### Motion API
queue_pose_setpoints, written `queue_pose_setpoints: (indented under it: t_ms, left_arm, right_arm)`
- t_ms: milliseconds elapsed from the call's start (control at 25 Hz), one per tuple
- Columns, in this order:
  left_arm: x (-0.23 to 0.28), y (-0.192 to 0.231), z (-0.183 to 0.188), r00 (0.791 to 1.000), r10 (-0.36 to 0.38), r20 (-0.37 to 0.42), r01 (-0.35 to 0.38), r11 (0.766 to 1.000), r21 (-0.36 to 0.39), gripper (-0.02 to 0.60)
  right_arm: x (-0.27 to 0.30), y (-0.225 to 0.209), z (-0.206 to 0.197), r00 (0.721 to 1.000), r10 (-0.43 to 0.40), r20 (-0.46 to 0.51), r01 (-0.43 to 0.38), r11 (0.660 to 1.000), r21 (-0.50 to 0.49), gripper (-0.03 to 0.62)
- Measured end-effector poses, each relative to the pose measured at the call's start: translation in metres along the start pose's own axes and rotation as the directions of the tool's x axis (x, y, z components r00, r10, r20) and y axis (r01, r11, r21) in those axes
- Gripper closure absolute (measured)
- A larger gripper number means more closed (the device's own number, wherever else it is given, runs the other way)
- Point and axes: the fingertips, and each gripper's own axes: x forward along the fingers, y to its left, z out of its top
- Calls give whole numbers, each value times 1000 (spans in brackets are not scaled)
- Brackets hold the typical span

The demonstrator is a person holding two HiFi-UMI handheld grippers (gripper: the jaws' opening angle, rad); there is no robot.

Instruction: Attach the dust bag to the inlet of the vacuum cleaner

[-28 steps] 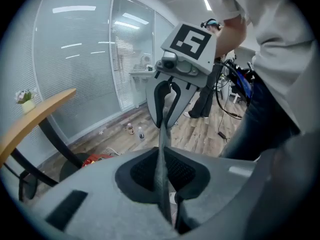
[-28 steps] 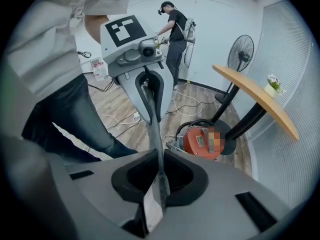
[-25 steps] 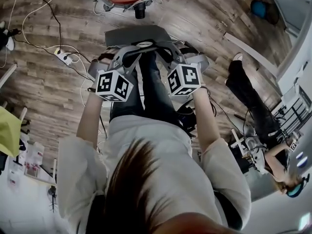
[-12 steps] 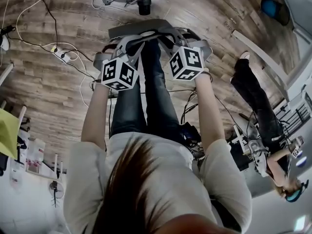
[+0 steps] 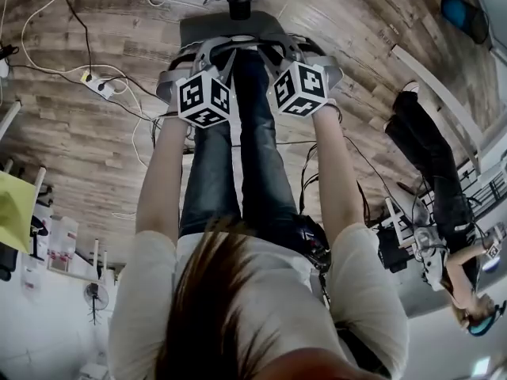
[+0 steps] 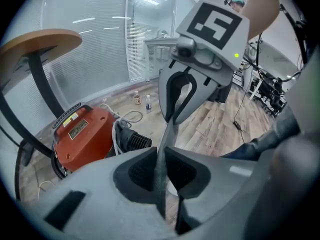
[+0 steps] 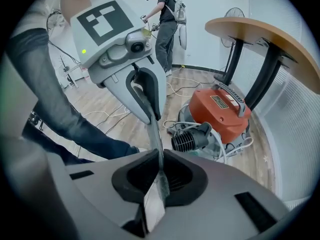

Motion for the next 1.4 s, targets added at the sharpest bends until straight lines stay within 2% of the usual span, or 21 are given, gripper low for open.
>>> queue_pose_setpoints:
  t_ms: [200, 400, 1080, 1400]
  left_arm:
    - [22, 4, -12, 1000, -10, -23, 10, 1000, 10, 534]
    - [40, 12, -17, 999, 11, -34, -11, 1000, -5, 534]
    - [51, 38, -16, 996, 77, -48, -78, 997, -12, 532]
    - [56, 49, -15, 996, 71, -48, -72, 997, -11, 531]
  right_arm:
    - [21, -6, -12, 1000, 6, 9, -6, 1000, -2, 562]
    - [36, -15, -20, 1000, -8, -3, 8, 1000, -4, 562]
    - [47, -40, -19, 999, -54, 4, 53, 998, 22, 562]
    - [51, -53, -19, 999, -51, -5, 51, 999, 8, 562]
